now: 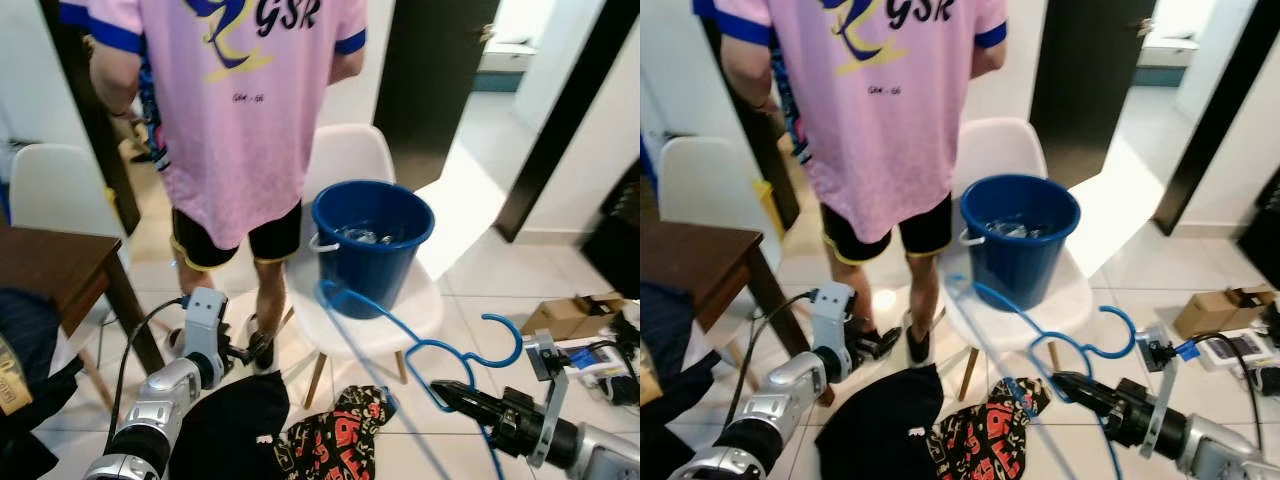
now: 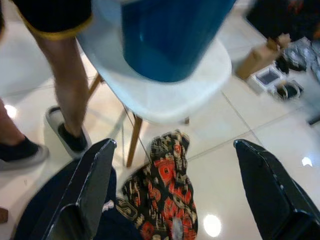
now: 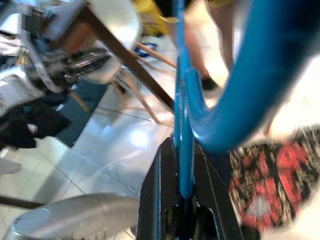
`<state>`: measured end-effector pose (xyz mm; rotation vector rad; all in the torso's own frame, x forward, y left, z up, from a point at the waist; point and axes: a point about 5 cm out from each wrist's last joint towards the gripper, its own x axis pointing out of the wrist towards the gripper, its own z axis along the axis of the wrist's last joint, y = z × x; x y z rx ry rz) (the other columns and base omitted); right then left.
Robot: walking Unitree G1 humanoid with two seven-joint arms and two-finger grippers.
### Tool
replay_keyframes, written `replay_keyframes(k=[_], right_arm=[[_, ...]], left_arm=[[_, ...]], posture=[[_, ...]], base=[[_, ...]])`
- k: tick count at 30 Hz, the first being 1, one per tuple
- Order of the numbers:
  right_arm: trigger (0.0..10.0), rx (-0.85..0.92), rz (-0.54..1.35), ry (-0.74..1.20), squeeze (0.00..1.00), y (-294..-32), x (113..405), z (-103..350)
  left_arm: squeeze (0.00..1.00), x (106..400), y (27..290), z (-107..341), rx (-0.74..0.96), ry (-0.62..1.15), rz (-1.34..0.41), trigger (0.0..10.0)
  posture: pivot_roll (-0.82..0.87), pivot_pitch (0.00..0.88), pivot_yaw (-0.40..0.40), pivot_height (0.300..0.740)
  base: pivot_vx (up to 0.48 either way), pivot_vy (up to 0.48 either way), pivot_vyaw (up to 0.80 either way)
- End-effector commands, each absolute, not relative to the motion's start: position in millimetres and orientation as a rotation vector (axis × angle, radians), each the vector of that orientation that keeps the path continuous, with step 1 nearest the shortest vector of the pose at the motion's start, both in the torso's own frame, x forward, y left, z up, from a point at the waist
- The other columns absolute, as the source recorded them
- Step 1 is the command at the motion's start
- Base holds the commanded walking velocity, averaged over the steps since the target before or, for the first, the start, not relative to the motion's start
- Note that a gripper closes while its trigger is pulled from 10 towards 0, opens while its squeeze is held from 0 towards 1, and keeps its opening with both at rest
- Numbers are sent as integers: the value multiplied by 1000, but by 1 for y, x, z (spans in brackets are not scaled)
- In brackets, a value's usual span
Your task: Hang hanger
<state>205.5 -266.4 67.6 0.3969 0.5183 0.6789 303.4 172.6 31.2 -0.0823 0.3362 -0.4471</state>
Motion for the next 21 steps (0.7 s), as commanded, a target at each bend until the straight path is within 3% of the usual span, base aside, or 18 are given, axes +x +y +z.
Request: replay_keyframes(k=[1,2,8,10,15,21], right_arm=[[10000,338,566,573,0,-275,209,55],[10000,307,447,617,0,-284,212,44],[10000,258,250,673,0,-290,217,24],[10000,226,163,685,0,-285,223,14],[10000,210,145,684,0,-282,225,10],[10000,118,166,681,0,-259,235,-1]], left_arm=[[0,302,168,29,-66,343,-484,10000],[0,301,167,27,-56,355,-490,10000],[0,303,164,22,-44,380,-450,10000],[0,305,164,17,-68,418,-362,10000],[0,305,164,15,-81,433,-335,10000],[0,297,162,1,-172,511,-234,10000]], posture=[[-41,0,-19,740],[-42,0,-18,740],[-44,0,-18,740],[-44,0,-21,740],[-44,0,-21,740],[-51,0,-26,740]], base=[[0,0,-800],[0,0,-800],[0,0,-800],[0,0,-800],[0,0,-800],[0,-68,0]])
